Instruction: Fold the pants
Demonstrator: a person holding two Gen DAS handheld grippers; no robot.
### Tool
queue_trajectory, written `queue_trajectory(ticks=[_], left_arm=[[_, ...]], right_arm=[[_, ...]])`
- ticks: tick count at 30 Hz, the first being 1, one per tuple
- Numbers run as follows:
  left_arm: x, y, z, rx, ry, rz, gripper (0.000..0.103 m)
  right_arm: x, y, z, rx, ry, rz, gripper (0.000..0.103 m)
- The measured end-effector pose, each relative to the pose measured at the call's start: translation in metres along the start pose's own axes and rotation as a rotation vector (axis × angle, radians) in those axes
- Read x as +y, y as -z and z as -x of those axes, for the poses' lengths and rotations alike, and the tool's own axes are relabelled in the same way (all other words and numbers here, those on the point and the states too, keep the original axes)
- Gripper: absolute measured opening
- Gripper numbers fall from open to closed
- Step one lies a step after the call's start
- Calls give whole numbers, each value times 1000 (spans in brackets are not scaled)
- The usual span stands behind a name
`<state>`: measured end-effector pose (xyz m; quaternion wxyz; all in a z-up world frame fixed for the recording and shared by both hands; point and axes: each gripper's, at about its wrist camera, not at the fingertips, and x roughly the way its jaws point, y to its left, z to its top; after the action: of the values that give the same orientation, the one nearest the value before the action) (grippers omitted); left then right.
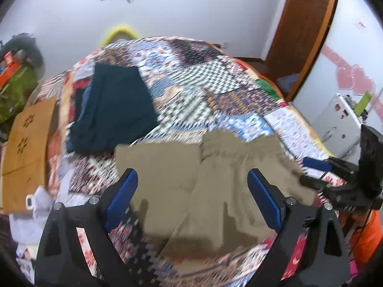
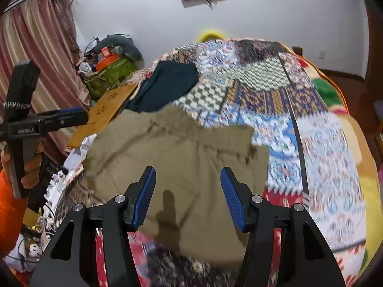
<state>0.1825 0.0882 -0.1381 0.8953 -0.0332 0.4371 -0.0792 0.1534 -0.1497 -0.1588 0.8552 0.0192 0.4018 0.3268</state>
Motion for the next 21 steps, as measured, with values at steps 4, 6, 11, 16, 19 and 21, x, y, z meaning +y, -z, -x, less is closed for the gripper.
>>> queue_trajectory(ticks=[4, 6, 11, 16, 19, 21], left_arm=[[-16, -16, -31, 33, 16, -63, 94], [-17, -15, -54, 78, 15, -80, 94], [9, 8, -109, 243, 2, -32, 91], [28, 28, -100, 213, 74, -17, 91], [38, 39, -90, 205, 86, -20, 91], [46, 47, -83, 196, 98, -14, 91]], right_arm=[[5, -16, -19, 10, -8, 19, 53], [5, -19, -31, 40, -12, 17, 53], [-9, -6, -68, 149, -20, -8, 60], [-17, 4, -62, 123, -56, -15, 60], [-18, 9, -54, 119, -52, -16, 60], [-18, 12, -50, 114, -41, -14, 60]])
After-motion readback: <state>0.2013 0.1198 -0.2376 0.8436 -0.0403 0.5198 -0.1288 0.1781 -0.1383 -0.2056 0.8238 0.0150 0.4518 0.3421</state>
